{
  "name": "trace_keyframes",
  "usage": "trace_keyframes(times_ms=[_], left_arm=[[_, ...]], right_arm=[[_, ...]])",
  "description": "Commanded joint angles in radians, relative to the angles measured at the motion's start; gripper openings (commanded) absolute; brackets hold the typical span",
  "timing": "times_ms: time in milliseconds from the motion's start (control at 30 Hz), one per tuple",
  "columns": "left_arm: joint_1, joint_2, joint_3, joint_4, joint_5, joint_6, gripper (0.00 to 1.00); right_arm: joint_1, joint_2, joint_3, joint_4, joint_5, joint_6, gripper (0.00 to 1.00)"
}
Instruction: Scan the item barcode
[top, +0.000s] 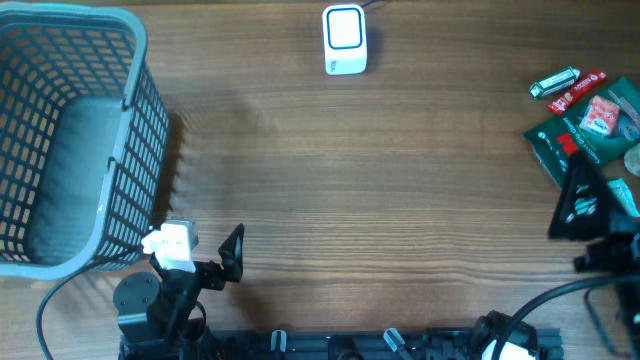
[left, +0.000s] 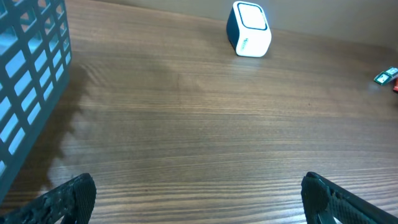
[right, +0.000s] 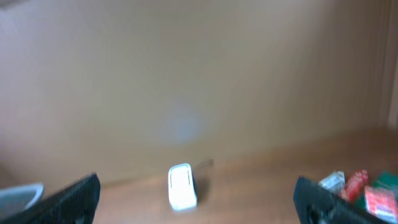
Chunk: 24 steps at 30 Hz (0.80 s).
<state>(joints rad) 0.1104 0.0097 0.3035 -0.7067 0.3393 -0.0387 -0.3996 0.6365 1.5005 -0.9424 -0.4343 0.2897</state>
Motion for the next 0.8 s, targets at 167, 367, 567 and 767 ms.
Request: trace_keyframes(times_ms=[167, 367, 567, 767], left_arm=[[0.005, -0.003, -0.004, 0.002, 0.008, 0.016, 1.0], [0.005, -0.003, -0.004, 0.002, 0.008, 0.016, 1.0], [0.005, -0.003, -0.004, 0.002, 0.008, 0.016, 1.0], [0.005, -0.003, -0.004, 0.002, 0.008, 0.016, 1.0]], right_arm=[[0.014, -0.079, -0.133, -0.035, 0.074, -0.05, 1.0], [0.22, -0.377, -0.615, 0.488, 0.098, -0.065, 1.0], [0.346, -0.541, -1.039, 0.885, 0.262, 0.01, 1.0], [0.433, -0.634, -1.288, 0.995, 0.403, 0.035, 1.0]])
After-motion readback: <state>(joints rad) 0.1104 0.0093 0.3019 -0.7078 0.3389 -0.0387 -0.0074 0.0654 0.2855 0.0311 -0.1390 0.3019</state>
